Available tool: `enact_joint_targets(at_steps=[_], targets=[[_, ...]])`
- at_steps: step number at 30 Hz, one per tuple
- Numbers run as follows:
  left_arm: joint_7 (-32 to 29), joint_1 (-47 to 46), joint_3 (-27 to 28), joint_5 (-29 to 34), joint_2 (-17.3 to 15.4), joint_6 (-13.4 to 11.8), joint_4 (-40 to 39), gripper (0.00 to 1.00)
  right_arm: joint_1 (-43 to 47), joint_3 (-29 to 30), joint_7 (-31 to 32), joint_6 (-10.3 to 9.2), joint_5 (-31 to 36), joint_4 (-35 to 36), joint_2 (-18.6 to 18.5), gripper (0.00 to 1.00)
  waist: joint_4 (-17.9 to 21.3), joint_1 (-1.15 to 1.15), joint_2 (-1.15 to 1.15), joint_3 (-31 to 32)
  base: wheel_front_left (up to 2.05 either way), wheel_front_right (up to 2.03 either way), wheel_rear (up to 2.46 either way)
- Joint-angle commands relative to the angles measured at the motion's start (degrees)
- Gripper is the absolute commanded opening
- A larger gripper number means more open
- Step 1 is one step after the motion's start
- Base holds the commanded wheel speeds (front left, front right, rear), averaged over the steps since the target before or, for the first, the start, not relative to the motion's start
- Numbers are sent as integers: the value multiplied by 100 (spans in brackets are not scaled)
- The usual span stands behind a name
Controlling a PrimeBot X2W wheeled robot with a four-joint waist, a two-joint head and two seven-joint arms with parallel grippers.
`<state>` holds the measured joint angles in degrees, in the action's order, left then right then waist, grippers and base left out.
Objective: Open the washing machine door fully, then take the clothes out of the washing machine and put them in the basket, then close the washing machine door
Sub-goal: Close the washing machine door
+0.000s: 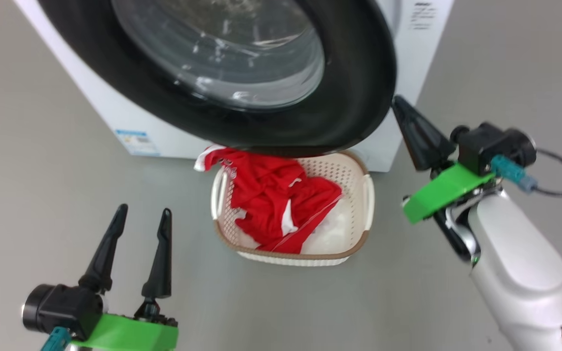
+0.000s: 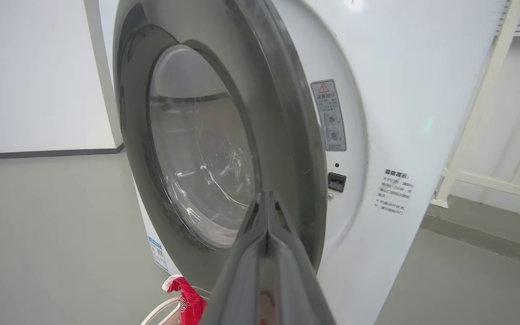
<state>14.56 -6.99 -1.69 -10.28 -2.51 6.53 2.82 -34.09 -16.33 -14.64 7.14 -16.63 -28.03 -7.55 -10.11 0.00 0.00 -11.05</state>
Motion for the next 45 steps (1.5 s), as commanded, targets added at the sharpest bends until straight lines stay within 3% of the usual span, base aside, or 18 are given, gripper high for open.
enact_joint_targets(at_steps=[1, 13, 30, 39, 40, 41, 42, 45], targets=[[44, -227, 143, -27, -41, 16, -127, 100, -322, -146, -36, 35, -50, -12, -26, 0, -368, 0, 0, -346, 0, 0, 0], [44, -444, -139, -229, -38, -108, -129, 100, -1445, -246, -36, 35, -239, -779, -301, 0, -813, 0, 0, -821, 0, 0, 0], [44, -783, -476, -345, -37, -113, 91, 100, -2906, 363, -36, 35, -639, -1893, -289, 0, -896, 0, 0, -1222, 0, 0, 0], [44, -805, -414, -345, -37, -120, 180, 100, -2848, 377, -36, 35, -595, -1894, -187, 0, -776, 0, 0, -1169, 0, 0, 0], [44, -803, -390, -342, -37, -124, 199, 100, -2777, 345, -36, 35, -606, -1844, -162, 11, -737, 0, 0, -1146, 0, 0, 0], [44, -805, -368, -331, -37, -125, 212, 100, -2695, 321, -36, 35, -625, -1779, -131, 39, -696, 0, 0, -1121, 0, 0, 0], [44, -806, -349, -317, -37, -124, 224, 100, -2601, 299, -36, 35, -639, -1702, -101, 100, -651, 0, 0, -1092, 0, 0, 0], [44, -802, -301, -287, -37, -120, 267, 100, -2263, 227, -36, 35, -657, -1409, -25, 100, -501, 0, 0, -983, 0, 0, 0]])
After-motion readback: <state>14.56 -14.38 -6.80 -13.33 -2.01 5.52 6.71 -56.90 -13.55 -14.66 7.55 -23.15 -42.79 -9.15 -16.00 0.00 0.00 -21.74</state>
